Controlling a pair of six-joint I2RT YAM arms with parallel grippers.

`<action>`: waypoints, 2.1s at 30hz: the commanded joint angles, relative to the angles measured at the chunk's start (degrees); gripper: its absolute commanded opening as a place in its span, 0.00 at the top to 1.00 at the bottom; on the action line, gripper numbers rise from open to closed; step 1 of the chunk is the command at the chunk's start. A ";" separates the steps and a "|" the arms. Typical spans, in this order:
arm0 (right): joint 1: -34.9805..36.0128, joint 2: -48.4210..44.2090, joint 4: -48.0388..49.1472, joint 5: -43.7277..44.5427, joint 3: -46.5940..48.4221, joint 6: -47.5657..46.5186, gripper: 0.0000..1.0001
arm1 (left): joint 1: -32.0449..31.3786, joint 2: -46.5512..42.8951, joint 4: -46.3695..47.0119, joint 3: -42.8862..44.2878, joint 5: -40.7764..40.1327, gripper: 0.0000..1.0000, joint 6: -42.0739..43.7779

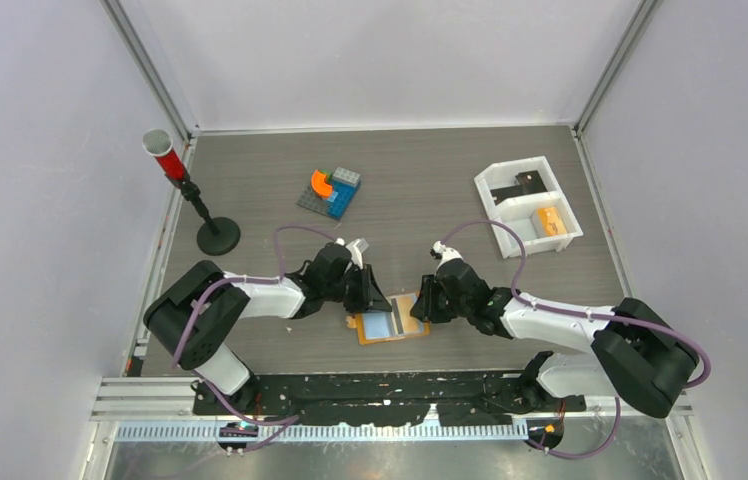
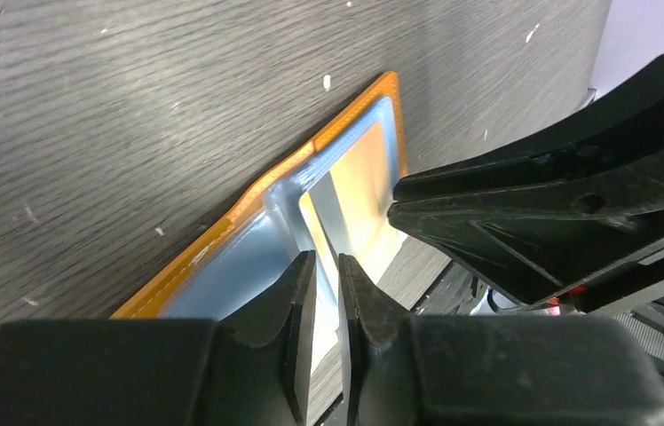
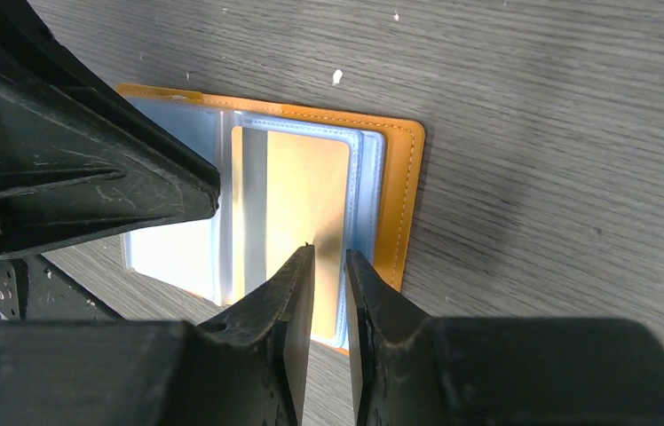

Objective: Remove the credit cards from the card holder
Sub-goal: Remove the credit card from the card holder.

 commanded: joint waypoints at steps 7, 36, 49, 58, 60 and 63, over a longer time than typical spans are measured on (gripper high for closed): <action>-0.28 -1.15 -0.96 1.39 -1.07 -0.05 0.73 | -1.28 0.83 3.63 -1.40 -4.46 0.78 -2.54; -0.28 -3.70 -0.38 1.18 -2.76 1.47 0.73 | -3.64 1.73 11.72 -4.20 -6.04 0.84 -12.40; -0.28 -5.05 -0.80 1.05 -2.88 1.93 0.73 | -3.51 1.91 18.84 -5.17 -3.37 1.00 -13.78; -0.36 -9.23 -3.62 0.52 -1.32 2.58 0.67 | -3.42 0.61 13.22 -4.35 -4.19 1.00 -10.89; -0.36 -9.16 -1.94 -0.14 -1.43 2.69 0.67 | -3.47 0.72 12.99 -4.18 -4.06 1.00 -10.55; -0.38 -8.29 0.07 -1.21 -1.26 2.25 0.66 | -3.42 1.11 13.05 -3.79 -3.46 1.00 -10.40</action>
